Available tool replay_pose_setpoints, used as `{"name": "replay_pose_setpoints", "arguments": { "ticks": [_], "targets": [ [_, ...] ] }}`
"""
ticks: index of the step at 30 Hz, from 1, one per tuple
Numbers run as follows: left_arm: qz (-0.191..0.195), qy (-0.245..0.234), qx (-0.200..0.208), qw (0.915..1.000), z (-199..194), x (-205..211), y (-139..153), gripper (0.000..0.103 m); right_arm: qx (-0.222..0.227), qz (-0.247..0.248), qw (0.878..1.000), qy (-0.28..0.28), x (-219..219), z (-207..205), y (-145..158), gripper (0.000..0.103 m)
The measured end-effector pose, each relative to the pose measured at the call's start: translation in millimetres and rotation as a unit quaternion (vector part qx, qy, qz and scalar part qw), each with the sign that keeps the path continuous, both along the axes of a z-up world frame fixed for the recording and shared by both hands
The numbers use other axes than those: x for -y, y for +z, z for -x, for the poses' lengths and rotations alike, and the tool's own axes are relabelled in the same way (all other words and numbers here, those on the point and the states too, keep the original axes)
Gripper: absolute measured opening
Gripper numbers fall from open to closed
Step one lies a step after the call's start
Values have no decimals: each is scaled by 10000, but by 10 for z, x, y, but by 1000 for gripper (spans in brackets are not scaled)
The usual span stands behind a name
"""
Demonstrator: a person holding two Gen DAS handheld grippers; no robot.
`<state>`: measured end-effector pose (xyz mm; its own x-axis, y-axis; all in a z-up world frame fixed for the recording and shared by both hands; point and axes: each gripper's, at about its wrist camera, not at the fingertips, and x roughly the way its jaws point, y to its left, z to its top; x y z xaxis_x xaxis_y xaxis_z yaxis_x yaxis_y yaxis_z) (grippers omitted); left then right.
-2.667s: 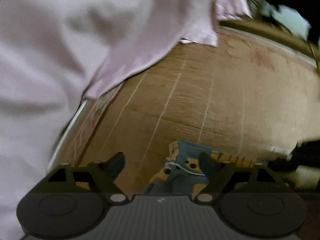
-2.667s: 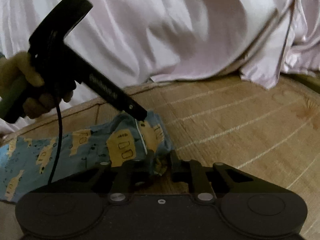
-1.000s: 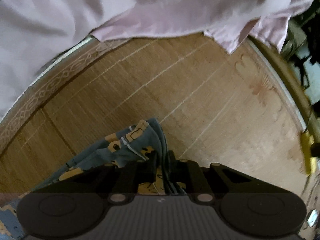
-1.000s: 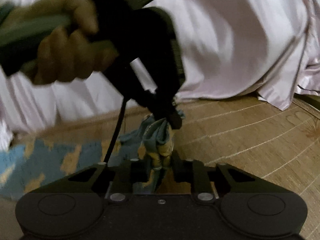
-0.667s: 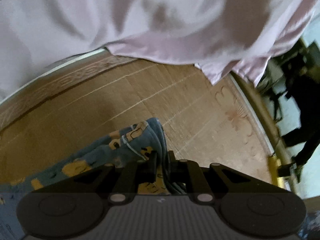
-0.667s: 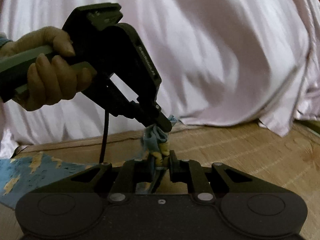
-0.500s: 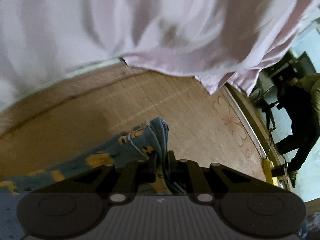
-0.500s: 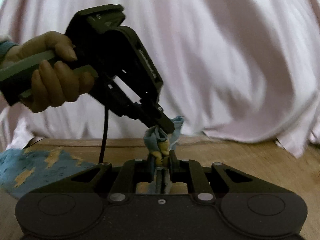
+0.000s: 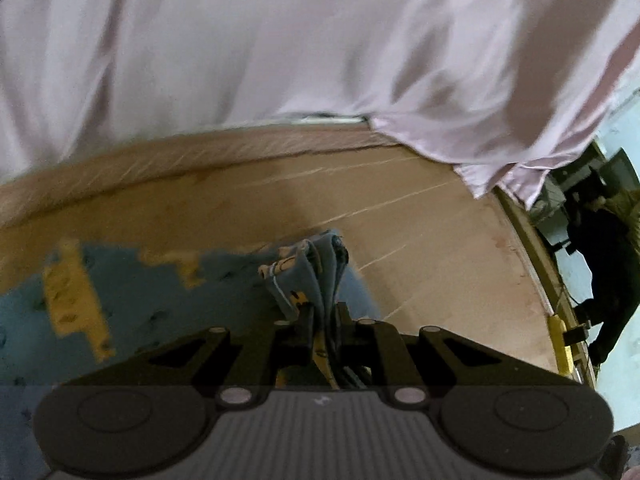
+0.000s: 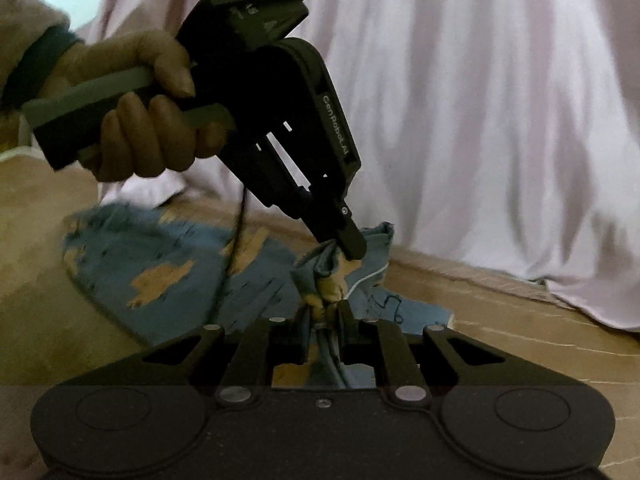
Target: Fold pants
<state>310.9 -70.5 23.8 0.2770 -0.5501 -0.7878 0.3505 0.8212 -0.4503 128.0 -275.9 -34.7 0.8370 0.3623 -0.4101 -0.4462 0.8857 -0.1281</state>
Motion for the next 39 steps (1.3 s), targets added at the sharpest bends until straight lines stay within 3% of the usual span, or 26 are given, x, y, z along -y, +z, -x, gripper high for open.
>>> {"name": "replay_pose_setpoints", "arguments": {
  "ticks": [5, 11, 15, 20, 23, 24, 25, 31, 39],
  "targets": [
    [172, 198, -274, 9993, -7, -324, -369, 11, -244, 253, 9993, 151, -223, -15, -144, 13],
    [95, 65, -278, 9995, 22, -460, -560, 14, -537, 391, 9975, 234, -298, 36, -273, 13],
    [218, 133, -312, 9992, 16, -555, -595, 44, -671, 403, 9967, 222, -297, 24, -333, 20],
    [181, 300, -465, 9983, -41, -572, -671, 47, -689, 466, 9963, 197, -334, -11, -350, 30],
    [74, 412, -496, 9979, -37, -548, -703, 39, -598, 685, 9955, 258, -395, -16, -374, 31],
    [50, 420, -515, 9978, -35, -538, -711, 24, -555, 737, 9954, 272, -412, -12, -381, 31],
    [21, 410, -533, 9977, -34, -526, -718, 15, -531, 762, 9953, 282, -416, -8, -380, 30],
    [-267, 431, -251, 9984, 50, -425, -602, 9, -472, 690, 9959, 344, -382, 3, -372, 25],
    [-279, 487, -229, 9982, 66, -399, -557, 8, -400, 724, 9956, 450, -362, 32, -379, 15]
  ]
}}
